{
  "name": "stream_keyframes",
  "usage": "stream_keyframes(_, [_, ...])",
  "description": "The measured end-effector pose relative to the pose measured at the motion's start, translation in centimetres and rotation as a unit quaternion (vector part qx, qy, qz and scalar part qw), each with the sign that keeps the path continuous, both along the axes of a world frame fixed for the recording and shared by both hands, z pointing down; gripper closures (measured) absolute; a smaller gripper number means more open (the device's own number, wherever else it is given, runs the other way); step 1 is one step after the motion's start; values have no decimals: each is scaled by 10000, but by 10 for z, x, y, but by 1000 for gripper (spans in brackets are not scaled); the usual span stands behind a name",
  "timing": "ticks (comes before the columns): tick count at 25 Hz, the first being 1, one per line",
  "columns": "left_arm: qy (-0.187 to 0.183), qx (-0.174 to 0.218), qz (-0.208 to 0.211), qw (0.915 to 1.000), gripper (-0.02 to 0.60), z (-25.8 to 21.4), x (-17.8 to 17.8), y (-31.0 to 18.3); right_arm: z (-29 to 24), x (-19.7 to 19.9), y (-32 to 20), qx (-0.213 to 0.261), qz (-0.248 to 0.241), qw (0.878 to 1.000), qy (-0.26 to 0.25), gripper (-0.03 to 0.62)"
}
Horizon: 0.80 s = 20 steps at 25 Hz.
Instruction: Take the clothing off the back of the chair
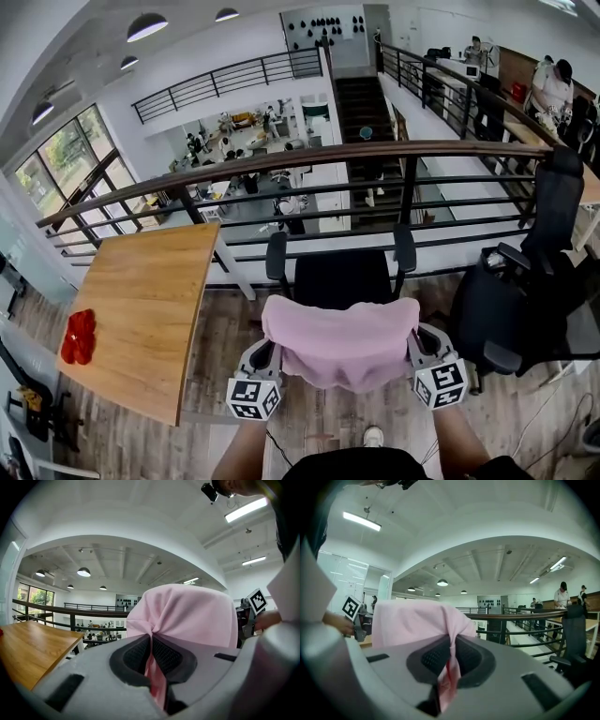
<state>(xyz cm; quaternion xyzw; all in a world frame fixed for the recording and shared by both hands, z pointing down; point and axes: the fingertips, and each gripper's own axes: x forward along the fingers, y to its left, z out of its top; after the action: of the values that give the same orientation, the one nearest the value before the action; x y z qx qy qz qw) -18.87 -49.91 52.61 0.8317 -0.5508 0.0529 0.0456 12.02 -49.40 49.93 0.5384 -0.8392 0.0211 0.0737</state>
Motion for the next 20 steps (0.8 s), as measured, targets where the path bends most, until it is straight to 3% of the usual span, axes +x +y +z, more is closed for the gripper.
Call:
stream_keyframes(6, [29, 75, -61, 9999, 554, -9, -6, 9, -9, 3, 8, 58, 124, 9999, -9, 568])
stream_keyframes(20, [153, 740, -152, 9970, 555, -59, -15, 32, -65, 9, 22, 703, 274, 9971, 70, 568])
